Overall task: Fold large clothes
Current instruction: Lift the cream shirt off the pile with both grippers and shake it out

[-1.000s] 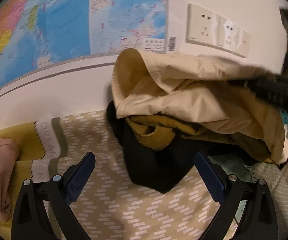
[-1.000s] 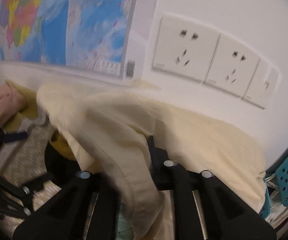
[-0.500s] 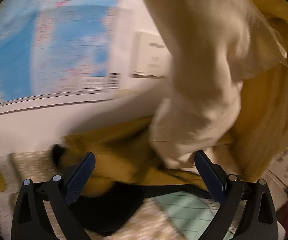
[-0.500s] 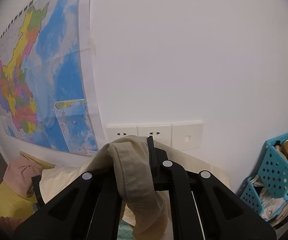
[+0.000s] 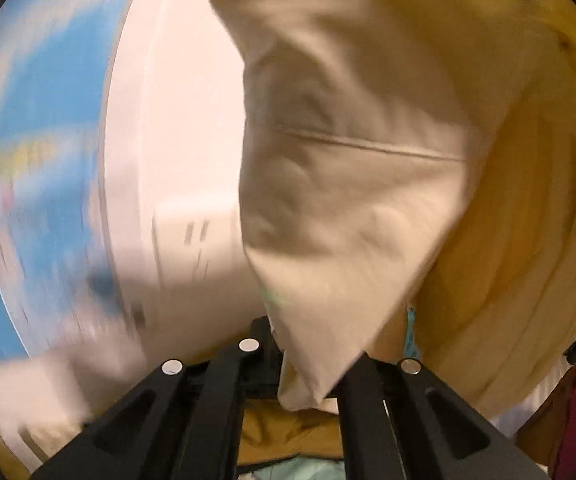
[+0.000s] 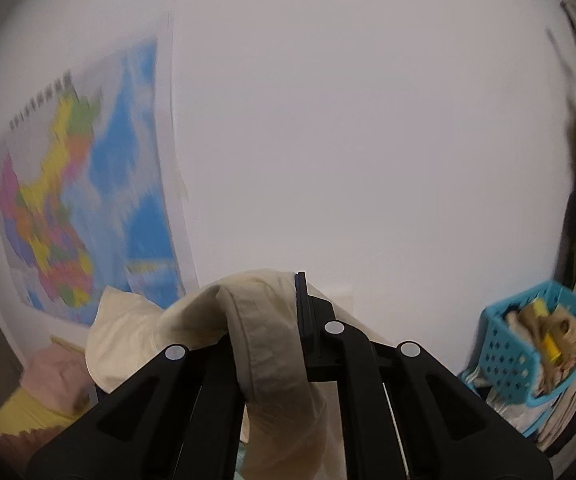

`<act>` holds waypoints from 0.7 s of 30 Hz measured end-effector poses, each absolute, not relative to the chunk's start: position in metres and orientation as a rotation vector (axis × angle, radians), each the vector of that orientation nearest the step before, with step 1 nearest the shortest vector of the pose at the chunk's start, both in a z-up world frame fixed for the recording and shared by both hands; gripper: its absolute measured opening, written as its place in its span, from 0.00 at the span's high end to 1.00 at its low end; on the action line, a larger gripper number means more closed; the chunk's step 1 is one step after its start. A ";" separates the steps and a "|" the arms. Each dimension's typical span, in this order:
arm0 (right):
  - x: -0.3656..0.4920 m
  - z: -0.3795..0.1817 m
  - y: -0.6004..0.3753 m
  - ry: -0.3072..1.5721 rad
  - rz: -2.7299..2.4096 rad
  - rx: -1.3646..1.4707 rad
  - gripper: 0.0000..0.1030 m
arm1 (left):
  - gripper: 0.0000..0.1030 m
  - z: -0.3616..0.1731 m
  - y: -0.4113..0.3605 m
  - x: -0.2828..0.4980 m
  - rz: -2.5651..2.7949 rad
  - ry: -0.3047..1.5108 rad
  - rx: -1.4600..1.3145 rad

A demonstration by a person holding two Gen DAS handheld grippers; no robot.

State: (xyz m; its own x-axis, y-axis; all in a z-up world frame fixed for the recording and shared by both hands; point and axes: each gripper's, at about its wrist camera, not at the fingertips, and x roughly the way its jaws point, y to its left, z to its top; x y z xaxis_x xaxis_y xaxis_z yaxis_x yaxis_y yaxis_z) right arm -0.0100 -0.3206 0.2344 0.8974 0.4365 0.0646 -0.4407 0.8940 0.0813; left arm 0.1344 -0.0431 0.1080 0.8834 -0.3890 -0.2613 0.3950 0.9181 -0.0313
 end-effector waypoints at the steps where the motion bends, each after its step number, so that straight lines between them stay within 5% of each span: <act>1: -0.025 0.243 -0.327 -0.073 0.455 0.094 0.97 | 0.98 0.129 -0.045 0.118 -0.413 0.205 0.031; 11: -0.201 0.296 -0.361 -0.308 0.577 0.025 0.97 | 0.98 0.271 0.032 -0.067 -0.372 -0.078 0.031; 21: -0.273 0.254 -0.312 -0.240 0.934 -0.015 0.97 | 0.98 0.297 0.093 -0.290 -0.026 -0.085 0.216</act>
